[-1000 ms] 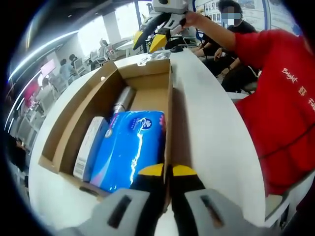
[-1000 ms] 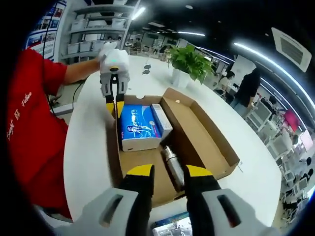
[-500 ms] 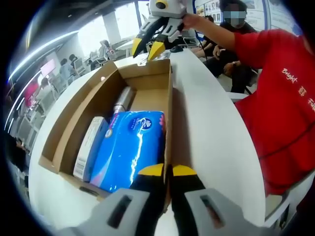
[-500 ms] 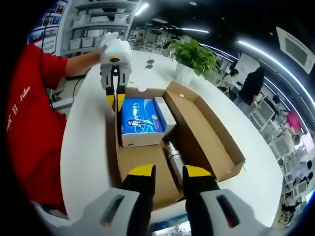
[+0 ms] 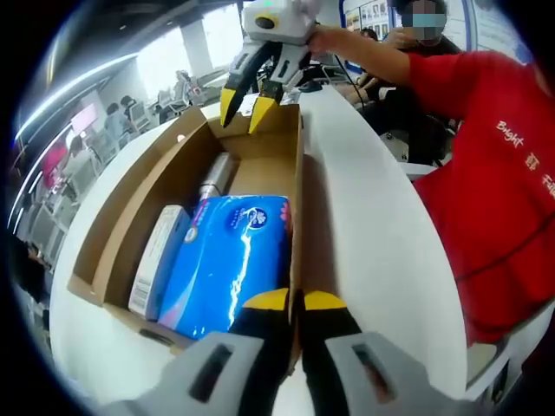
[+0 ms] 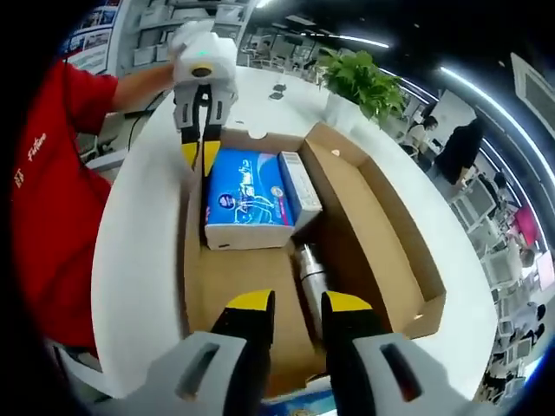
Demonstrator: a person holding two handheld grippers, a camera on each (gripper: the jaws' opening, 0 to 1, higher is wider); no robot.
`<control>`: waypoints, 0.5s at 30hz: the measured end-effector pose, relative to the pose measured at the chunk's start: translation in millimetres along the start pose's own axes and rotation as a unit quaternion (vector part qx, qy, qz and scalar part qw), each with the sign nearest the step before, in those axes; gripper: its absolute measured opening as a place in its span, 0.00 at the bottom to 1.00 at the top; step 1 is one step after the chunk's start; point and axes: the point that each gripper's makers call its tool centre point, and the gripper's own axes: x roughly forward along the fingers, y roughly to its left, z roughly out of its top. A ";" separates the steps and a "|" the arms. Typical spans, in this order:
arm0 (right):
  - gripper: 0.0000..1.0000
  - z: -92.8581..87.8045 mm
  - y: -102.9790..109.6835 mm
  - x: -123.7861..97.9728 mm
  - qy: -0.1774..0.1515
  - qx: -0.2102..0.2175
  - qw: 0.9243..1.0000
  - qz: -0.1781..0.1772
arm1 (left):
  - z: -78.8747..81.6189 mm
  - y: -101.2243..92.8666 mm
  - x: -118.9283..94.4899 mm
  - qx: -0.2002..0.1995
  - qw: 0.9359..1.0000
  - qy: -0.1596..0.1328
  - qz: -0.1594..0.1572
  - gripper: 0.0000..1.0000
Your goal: Operate the shoe box by opening the lid, removing the specified soft item, and placing it in the target area until the item is outside and the box remains undamaged.
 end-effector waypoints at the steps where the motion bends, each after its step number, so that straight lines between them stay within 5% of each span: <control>1: 0.21 1.3 1.2 4.9 0.002 -0.011 1.000 -0.002 | -0.7 0.4 0.1 0.000 1.000 0.000 0.000 0.02; 15: 0.20 21.5 -6.3 30.6 -0.006 -0.070 0.997 -0.019 | 1.6 0.0 0.4 0.001 1.000 -0.002 0.001 0.02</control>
